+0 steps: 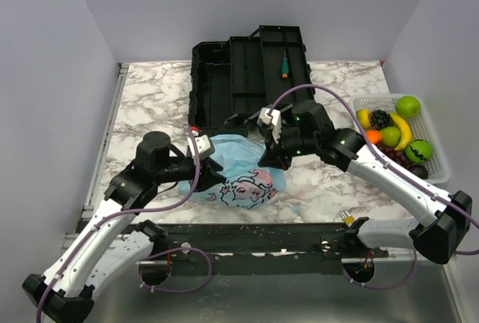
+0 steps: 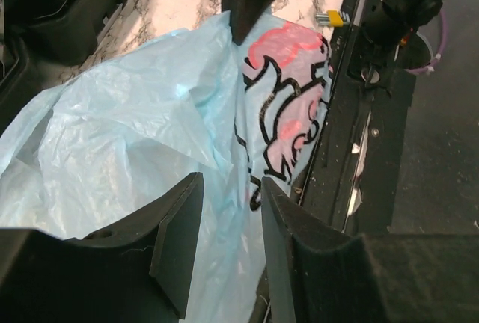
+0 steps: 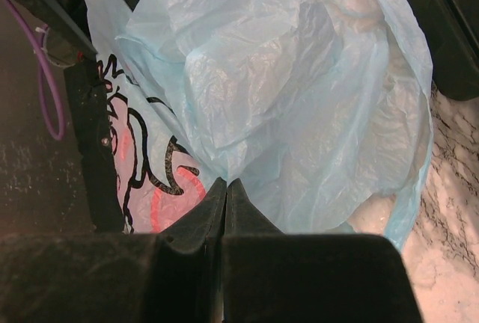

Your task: Place the fake fruits into the plastic bag and tie a complex knot

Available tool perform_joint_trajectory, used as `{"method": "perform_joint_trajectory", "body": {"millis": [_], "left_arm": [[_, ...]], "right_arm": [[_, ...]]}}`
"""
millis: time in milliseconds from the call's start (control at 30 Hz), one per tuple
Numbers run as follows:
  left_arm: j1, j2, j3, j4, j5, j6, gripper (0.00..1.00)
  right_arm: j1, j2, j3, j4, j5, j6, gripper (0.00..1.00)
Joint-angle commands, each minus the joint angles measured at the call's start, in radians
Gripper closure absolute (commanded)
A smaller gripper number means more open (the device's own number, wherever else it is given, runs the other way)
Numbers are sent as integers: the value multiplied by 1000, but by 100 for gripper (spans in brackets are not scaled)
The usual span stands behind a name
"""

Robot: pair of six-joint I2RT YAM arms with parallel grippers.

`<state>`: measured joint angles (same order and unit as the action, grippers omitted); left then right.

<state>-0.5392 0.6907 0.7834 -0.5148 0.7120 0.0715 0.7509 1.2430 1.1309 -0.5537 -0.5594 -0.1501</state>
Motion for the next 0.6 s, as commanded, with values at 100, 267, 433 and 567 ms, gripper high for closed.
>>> {"method": "perform_joint_trajectory", "body": {"millis": [100,267,433,567], "left_arm": [[-27,96,-35,156,-96,-130,59],[-29,140,-34,184,-134,-181,81],[-21,79,-46,124,-69,-106,100],[-10,34,-87,112,-3,-24,100]], "right_arm": [[-3,-24,7,45,-66,24,99],[-3,-36,15,29,-97,20,99],[-2,-78,100,-152,1,-37,59],[-2,-123,127,-283,113,-138,31]]}}
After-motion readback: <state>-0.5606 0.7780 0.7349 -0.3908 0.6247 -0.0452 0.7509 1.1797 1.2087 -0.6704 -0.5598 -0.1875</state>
